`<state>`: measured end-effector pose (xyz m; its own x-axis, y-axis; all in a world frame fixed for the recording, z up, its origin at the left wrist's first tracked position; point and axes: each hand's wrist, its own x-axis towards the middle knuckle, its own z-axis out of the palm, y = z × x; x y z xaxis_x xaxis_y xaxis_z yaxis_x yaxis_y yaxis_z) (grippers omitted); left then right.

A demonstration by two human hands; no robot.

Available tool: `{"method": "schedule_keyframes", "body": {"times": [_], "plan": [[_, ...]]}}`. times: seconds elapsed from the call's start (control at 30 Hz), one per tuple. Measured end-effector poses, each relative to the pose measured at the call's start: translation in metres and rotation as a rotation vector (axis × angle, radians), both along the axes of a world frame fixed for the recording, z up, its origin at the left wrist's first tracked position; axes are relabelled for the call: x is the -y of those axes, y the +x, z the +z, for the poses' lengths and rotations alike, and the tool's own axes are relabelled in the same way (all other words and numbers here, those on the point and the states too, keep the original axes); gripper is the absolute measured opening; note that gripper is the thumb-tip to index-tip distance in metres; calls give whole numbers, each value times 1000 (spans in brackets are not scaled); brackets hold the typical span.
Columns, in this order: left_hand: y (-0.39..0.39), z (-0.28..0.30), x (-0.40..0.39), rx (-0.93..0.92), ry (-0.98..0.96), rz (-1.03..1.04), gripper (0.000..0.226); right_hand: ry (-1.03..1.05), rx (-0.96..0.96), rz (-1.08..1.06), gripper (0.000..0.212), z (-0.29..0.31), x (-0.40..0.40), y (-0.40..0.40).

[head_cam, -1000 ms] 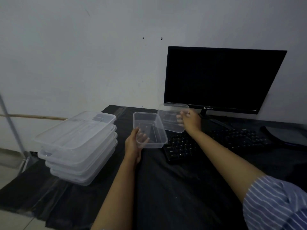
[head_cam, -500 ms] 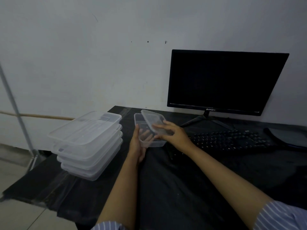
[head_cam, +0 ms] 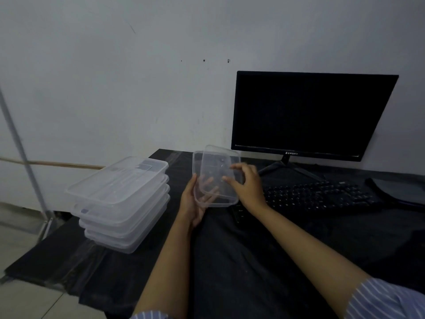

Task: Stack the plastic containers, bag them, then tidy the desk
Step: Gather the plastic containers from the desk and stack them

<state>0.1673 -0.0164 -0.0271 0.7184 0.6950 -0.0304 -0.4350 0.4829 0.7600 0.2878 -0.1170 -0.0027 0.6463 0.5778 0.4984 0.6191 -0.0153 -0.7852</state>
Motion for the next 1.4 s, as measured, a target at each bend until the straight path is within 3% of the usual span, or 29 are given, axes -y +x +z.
{"method": "schedule_keyframes", "body": {"times": [0.07, 0.13, 0.27, 0.5, 0.7, 0.83, 1.07, 1.17, 1.27, 1.4], "plan": [[0, -1, 0, 8, 14, -17, 50, 2, -99, -94, 73, 2, -3, 2], [-1, -2, -2, 17, 25, -30, 48, -9, -287, -80, 83, 5, -5, 4], [1, -1, -3, 22, 13, -44, 51, 83, -516, 66, 40, 5, -6, 6], [2, 2, -1, 46, -9, -60, 54, 123, -751, 135, 35, 5, -11, 2], [0, 7, 4, 93, 48, -129, 63, 99, -676, 72, 35, 0, -24, -5], [-3, 8, 4, 146, 107, -226, 46, 46, -555, 49, 36, -3, -26, -5], [-5, 12, 4, 221, 57, -306, 63, 8, -493, 33, 39, 0, -24, -2], [-6, 15, 5, 249, 97, -332, 71, -98, -533, 15, 57, 0, -25, -1], [-7, 16, 10, 256, 115, -350, 88, -87, -524, -21, 61, 0, -24, -4], [-6, 17, 10, 248, 121, -352, 78, -50, -471, -42, 59, 3, -21, -9]]}}
